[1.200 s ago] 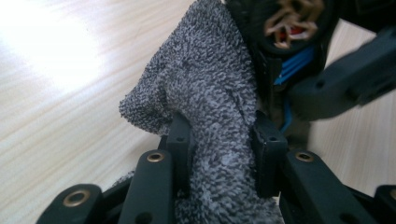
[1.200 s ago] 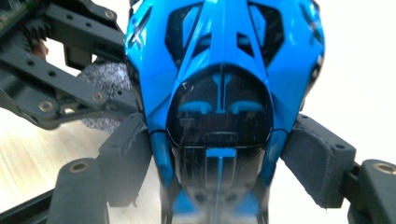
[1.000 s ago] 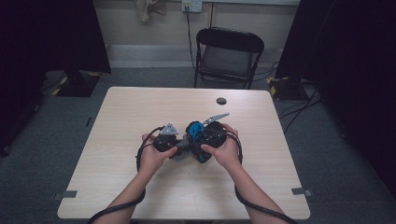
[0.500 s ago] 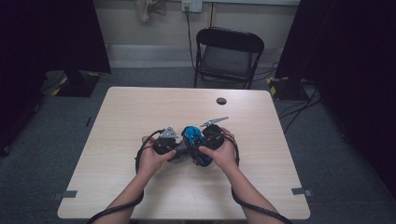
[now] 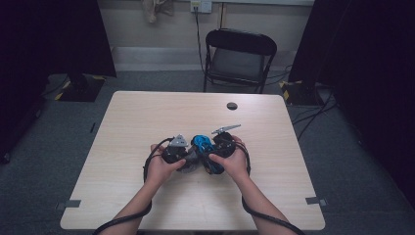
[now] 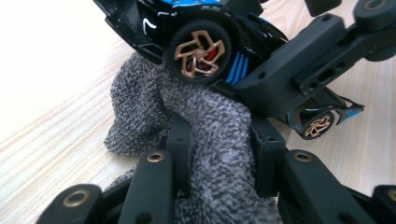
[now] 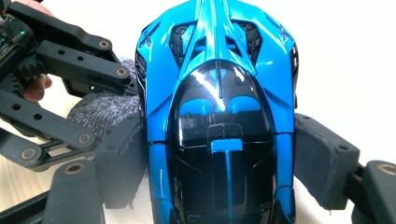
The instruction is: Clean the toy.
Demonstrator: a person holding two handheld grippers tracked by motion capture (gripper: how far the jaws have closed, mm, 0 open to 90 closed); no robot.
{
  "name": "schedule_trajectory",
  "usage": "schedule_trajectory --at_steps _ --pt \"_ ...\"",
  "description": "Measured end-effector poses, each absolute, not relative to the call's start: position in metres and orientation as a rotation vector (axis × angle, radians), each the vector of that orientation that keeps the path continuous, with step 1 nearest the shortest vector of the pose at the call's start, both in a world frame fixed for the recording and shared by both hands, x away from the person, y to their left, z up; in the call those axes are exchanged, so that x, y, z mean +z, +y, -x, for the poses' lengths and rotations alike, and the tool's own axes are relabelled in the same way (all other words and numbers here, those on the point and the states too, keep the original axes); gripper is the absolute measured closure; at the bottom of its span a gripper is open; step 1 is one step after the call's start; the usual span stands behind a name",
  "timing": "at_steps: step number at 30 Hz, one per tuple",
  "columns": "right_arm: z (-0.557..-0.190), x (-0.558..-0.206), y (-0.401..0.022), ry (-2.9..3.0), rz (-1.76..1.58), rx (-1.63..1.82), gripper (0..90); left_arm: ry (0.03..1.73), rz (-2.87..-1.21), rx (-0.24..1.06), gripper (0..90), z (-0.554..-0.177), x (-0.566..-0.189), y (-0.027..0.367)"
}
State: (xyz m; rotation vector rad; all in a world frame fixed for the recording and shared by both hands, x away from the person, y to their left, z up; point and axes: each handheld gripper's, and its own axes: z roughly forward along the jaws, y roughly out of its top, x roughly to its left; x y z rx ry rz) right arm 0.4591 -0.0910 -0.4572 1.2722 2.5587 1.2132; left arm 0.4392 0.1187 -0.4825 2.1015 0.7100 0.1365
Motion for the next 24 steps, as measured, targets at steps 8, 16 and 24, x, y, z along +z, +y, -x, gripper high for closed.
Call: schedule_trajectory --at_steps 8,16,24 --pt "-0.462 -0.461 -0.093 2.564 -1.306 1.22 26.4 0.701 -2.107 0.133 66.2 -0.439 -0.485 0.117" --pt "-0.463 -0.452 -0.095 2.555 -1.324 1.213 26.9 0.681 -2.099 0.101 65.9 -0.435 -0.482 0.116" --pt "-0.464 -0.435 -0.095 2.514 -1.304 1.212 27.0 0.601 -2.119 0.066 65.9 -0.428 -0.477 0.105"
